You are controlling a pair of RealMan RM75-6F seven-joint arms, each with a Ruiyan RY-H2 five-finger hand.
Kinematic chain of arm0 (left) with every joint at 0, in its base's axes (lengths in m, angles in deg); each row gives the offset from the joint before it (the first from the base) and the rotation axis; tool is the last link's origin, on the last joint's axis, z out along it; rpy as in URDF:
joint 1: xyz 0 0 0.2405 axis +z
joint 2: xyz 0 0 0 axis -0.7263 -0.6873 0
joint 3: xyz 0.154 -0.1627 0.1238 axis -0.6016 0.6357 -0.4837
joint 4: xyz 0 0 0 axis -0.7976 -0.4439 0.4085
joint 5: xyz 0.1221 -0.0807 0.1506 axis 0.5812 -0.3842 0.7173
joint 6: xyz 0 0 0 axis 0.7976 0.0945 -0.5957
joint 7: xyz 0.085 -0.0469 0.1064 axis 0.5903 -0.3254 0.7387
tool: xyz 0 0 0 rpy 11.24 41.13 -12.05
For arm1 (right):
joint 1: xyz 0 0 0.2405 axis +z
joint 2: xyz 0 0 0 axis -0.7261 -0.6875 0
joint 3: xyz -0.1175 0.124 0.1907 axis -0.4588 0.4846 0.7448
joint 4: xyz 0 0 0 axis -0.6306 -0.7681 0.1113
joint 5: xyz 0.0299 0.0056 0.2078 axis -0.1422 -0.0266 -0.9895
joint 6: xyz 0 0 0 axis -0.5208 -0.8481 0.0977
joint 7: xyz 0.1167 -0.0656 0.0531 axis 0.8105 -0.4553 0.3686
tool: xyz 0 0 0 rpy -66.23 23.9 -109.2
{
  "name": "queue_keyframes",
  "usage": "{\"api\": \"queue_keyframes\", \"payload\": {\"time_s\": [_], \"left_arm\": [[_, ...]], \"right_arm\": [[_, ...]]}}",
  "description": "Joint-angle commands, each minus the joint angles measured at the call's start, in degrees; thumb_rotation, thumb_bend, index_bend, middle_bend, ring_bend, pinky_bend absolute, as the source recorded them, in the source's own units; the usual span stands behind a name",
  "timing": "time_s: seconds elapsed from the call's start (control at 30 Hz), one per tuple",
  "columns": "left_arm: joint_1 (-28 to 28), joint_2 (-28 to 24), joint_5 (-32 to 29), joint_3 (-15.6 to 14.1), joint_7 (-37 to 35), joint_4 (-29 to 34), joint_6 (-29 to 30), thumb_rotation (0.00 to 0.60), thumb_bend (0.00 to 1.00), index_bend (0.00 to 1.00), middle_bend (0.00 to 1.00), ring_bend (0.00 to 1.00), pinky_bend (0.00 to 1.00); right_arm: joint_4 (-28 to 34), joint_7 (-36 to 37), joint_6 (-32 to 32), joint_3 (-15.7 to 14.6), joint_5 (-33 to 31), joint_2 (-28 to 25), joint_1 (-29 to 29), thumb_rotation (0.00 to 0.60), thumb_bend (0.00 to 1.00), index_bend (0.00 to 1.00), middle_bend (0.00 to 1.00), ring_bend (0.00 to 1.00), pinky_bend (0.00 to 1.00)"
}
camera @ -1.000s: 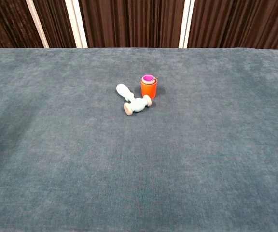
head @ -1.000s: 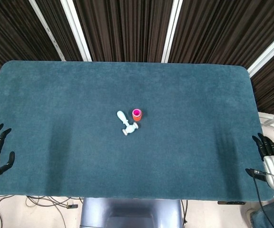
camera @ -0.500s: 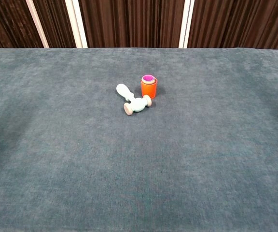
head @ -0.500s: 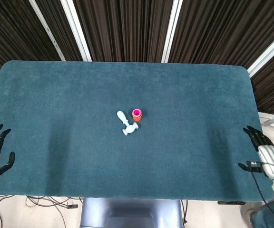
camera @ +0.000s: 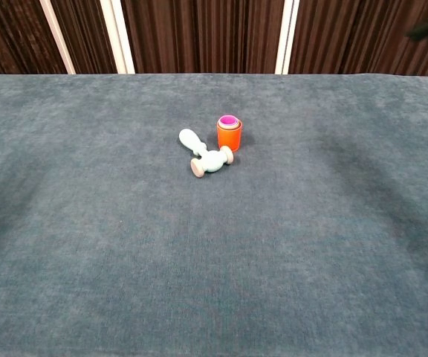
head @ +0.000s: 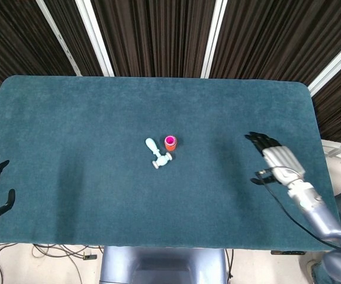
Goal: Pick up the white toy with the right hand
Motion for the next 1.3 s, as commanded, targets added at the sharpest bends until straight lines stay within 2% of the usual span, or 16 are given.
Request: {"api": "queue_keyframes", "payload": {"time_s": [0.03, 0.17, 0.23, 0.43, 0.7, 1.03, 1.3], "left_arm": [[-0.07, -0.33, -0.93, 0.39, -0.42, 0.42, -0.43, 0.600, 0.47, 0.12, 0.00, 0.00, 0.00], [-0.21, -0.71, -1.85, 0.84, -1.27, 0.53, -0.97, 0.600, 0.47, 0.12, 0.00, 0.00, 0.00], [-0.23, -0.78, -2.32, 1.07, -1.65, 0.54, -1.12, 0.600, 0.47, 0.12, 0.00, 0.00, 0.00], [-0.38, -0.87, -3.16, 1.22, -1.65, 0.98, -1.83, 0.600, 0.48, 0.12, 0.00, 0.00, 0.00], [-0.44, -0.86, -3.86, 1.54, -1.77, 1.21, -2.04, 0.600, 0.48, 0.12, 0.00, 0.00, 0.00], [-0.59, -0.79, -4.29, 1.65, -1.33, 1.49, -2.35, 0.600, 0.48, 0.12, 0.00, 0.00, 0.00], [-0.61, -0.97, -4.89, 2.04, -1.80, 1.66, -2.42, 0.600, 0.48, 0.12, 0.00, 0.00, 0.00]], "right_arm": [[1.90, -9.47, 5.17, 3.01, -9.52, 6.92, 7.42, 0.600, 0.08, 0.06, 0.09, 0.09, 0.15], [-1.31, -18.48, 3.55, 2.85, -17.54, 16.18, 12.92, 0.600, 0.09, 0.07, 0.11, 0.11, 0.15], [-2.42, -22.47, 1.13, 2.03, -19.01, 20.21, 14.36, 0.600, 0.10, 0.08, 0.13, 0.13, 0.15], [-6.10, -29.32, -2.43, 0.10, -20.98, 27.99, 16.91, 0.600, 0.11, 0.10, 0.15, 0.15, 0.15], [-12.78, -33.71, -4.89, -0.13, -21.83, 34.54, 19.12, 0.600, 0.16, 0.16, 0.19, 0.19, 0.15], [-21.52, -37.13, -1.07, 0.92, -27.00, 40.92, 23.10, 0.600, 0.20, 0.20, 0.24, 0.24, 0.15], [-26.72, -37.32, -1.18, 1.69, -27.89, 45.29, 24.55, 0.600, 0.25, 0.21, 0.25, 0.27, 0.15]]}}
